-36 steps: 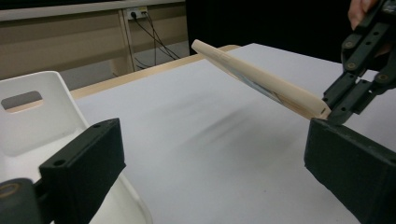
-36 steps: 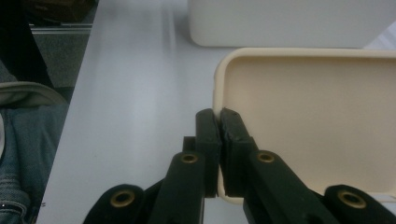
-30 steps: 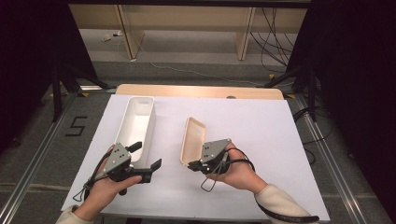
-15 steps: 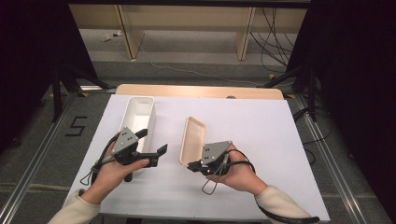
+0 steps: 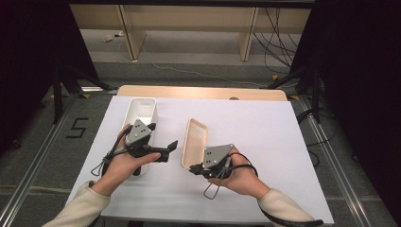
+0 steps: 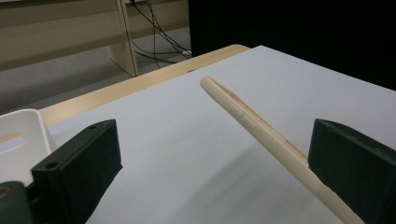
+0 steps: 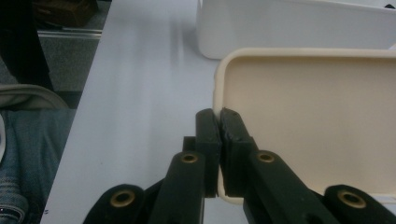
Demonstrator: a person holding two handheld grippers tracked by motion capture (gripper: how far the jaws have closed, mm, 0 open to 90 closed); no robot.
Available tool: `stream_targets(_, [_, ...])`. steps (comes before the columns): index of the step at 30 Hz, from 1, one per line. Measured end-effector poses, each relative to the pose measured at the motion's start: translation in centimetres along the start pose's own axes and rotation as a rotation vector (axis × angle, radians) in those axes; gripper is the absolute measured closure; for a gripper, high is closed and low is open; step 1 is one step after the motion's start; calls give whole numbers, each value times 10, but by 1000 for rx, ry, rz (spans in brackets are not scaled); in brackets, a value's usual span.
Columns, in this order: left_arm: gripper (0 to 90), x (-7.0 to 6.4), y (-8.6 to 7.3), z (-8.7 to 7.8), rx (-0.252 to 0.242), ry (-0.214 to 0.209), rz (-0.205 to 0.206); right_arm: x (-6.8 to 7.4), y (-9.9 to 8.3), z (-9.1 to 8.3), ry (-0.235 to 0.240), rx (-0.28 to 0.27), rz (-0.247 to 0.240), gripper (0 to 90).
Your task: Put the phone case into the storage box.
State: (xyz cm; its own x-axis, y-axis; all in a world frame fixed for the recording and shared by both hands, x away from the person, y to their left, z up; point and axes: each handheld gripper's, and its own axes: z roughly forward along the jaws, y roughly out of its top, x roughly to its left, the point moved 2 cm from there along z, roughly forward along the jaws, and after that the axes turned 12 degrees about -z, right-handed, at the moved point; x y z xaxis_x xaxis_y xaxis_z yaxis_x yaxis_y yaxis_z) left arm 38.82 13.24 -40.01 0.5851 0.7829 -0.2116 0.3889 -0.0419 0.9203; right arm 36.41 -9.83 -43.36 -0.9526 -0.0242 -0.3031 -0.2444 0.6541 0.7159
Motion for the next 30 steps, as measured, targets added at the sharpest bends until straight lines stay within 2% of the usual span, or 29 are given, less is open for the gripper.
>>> stream_targets(3, [30,-4,4,6,1,-10,-10,1,0,1,2,5,-5,881])
stream_targets(16, [91,-10,10,28,49,-31,14,2,1,2,-7,6,-17,881])
stream_targets(20, [125,-11,10,33,68,-37,-23,2,1,3,-6,9,-21,880])
stream_targets(30, [176,-11,12,48,105,-20,-58,3,2,3,-11,5,-30,881])
